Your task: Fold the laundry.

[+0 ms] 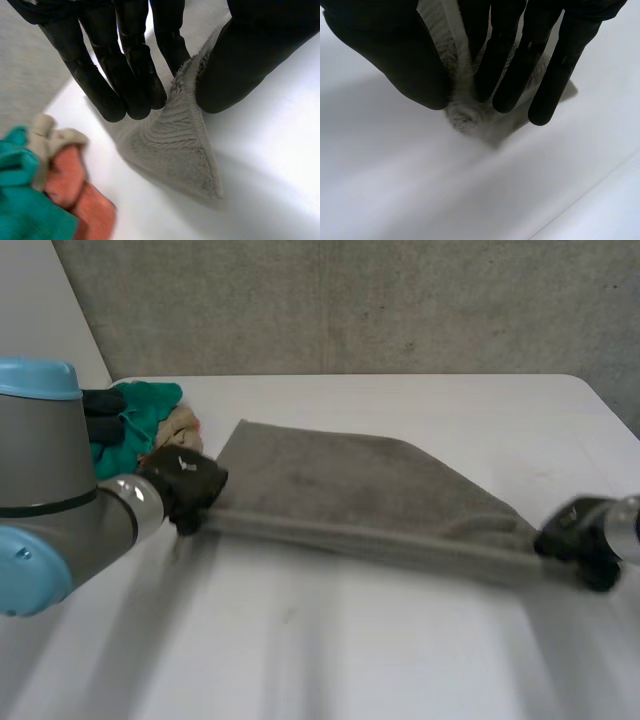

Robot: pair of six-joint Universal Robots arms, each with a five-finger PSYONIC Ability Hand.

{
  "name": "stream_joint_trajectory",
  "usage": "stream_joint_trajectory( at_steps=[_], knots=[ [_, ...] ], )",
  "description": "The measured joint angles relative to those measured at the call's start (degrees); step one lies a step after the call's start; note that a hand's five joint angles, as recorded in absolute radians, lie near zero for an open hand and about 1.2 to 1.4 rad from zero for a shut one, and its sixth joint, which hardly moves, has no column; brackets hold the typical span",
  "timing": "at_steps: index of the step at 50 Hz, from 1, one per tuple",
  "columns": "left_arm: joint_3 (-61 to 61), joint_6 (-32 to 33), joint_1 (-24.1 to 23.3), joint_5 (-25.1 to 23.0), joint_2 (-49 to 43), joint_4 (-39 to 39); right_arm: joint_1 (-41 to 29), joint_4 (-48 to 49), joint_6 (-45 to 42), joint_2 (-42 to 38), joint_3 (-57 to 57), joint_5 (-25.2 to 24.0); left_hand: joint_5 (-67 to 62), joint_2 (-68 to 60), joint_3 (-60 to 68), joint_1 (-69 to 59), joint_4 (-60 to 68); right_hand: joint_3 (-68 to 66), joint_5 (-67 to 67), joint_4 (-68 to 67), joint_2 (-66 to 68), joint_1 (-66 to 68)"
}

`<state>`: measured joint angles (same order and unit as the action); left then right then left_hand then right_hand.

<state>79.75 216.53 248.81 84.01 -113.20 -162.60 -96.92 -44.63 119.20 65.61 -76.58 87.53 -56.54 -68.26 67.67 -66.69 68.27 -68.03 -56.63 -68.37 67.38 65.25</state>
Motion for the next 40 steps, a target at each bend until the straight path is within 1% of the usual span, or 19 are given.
stream_joint_trajectory(
  at_steps=[3, 6, 10, 13, 14, 17, 18, 19, 22, 24, 25, 27, 29, 32, 34, 37, 40],
  knots=[
    [0.8, 3.0, -0.2, -0.3, -0.2, 3.3, 0.8, -4.6, -1.8, -0.6, 0.0, 1.2, 0.0, 0.0, 0.0, 0.0, 0.0, 0.0, 0.0, 0.0, 0.0, 0.0],
    [-0.3, 4.5, -0.3, -0.3, -1.7, 4.8, 0.9, -5.1, -2.7, -1.6, 1.2, 1.8, 0.0, 0.0, 0.0, 0.0, 0.0, 0.0, 0.0, 0.0, 0.0, 0.0],
    [-4.3, 4.6, -0.6, 0.0, -4.7, 4.2, 0.3, -1.0, -1.6, -3.3, 4.4, 1.6, 0.0, 0.0, 0.1, 0.0, 0.0, 0.0, -0.2, 0.0, 0.0, 0.0],
    [-11.2, 3.3, -0.7, 0.5, -7.9, 1.7, -0.5, 4.4, 0.6, -4.8, 8.6, 1.4, 0.0, -0.2, 0.2, 0.0, 0.0, 0.0, -0.4, 0.0, 0.0, 0.0],
    [-14.7, 2.4, -0.8, 0.8, -9.2, 0.4, -1.1, 8.3, 2.2, -5.8, 11.9, 1.3, 0.0, -0.2, 0.2, 0.0, 0.0, 0.0, -0.4, 0.0, 0.0, 0.0],
    [-24.0, -0.2, -1.0, 1.7, -11.6, -3.4, -2.1, 15.3, 5.2, -7.1, 18.2, 1.2, 0.0, -0.2, 0.2, 0.0, 0.1, 0.0, -0.6, 0.0, 0.0, 0.0],
    [-29.1, -1.7, -1.0, 2.0, -12.7, -5.8, -2.7, 20.2, 7.2, -7.6, 22.3, 1.3, 0.0, -0.2, 0.2, 0.0, 0.1, 0.0, -0.7, 0.0, 0.0, 0.0],
    [-30.7, -2.2, -1.0, 2.2, -13.0, -6.5, -2.8, 21.6, 7.7, -7.7, 23.5, 1.4, 0.0, -0.2, 0.2, 0.0, 0.1, 0.0, -0.7, 0.0, 0.0, 0.0],
    [-41.0, -5.3, -0.9, 2.8, -14.3, -12.1, -3.6, 31.3, 11.5, -7.7, 30.3, 1.8, 0.0, -0.2, 0.3, 0.0, 0.2, 0.0, -0.7, -0.1, 0.0, 0.0],
    [-46.3, -7.2, -0.8, 3.0, -14.7, -15.7, -3.8, 36.8, 13.6, -7.2, 32.5, 1.9, 0.0, -0.2, 0.3, 0.0, 0.2, 0.0, -0.7, -0.1, 0.0, 0.0],
    [-49.1, -8.3, -0.6, 3.0, -14.8, -17.7, -4.0, 42.6, 15.9, -6.3, 34.0, 1.9, 0.0, -0.2, 0.3, 0.0, 0.2, 0.0, -0.7, -0.1, 0.0, 0.0],
    [-51.6, -9.4, -0.5, 3.0, -14.8, -19.7, -4.1, 47.3, 17.8, -5.4, 34.6, 1.9, 0.0, -0.2, 0.3, 0.0, 0.2, 0.0, -0.7, -0.1, 0.0, 0.0],
    [-55.8, -11.4, -0.2, 2.8, -14.6, -22.8, -4.3, 57.0, 21.5, -3.2, 34.9, 1.3, 0.0, -0.2, 0.3, 0.0, 0.2, 0.0, -0.9, -0.1, 0.0, 0.0],
    [-57.1, -12.7, 0.1, 2.6, -14.0, -23.4, -4.3, 62.5, 23.7, -1.7, 34.1, 0.3, 0.0, -0.2, 0.3, 0.0, 0.2, 0.0, -1.3, -0.1, 0.0, 0.0],
    [-56.1, -13.1, 0.5, 2.7, -13.3, -22.5, -4.4, 64.0, 24.5, -0.9, 32.8, -0.8, 0.0, -0.2, 0.3, 0.0, 0.2, 0.0, -1.4, -0.1, 0.0, 0.0],
    [-52.5, -13.3, 1.2, 3.1, -11.9, -20.5, -4.4, 63.0, 24.8, -0.6, 31.4, -1.7, 0.0, -0.2, 0.3, 0.0, 0.2, 0.0, -1.2, -0.1, 0.0, 0.0],
    [-46.9, -13.3, 2.0, 3.7, -10.1, -18.5, -4.5, 59.5, 24.6, -0.8, 28.8, -2.7, 0.0, -0.2, 0.3, 0.0, 0.2, 0.0, -1.4, -0.1, 0.0, 0.0]
  ],
)
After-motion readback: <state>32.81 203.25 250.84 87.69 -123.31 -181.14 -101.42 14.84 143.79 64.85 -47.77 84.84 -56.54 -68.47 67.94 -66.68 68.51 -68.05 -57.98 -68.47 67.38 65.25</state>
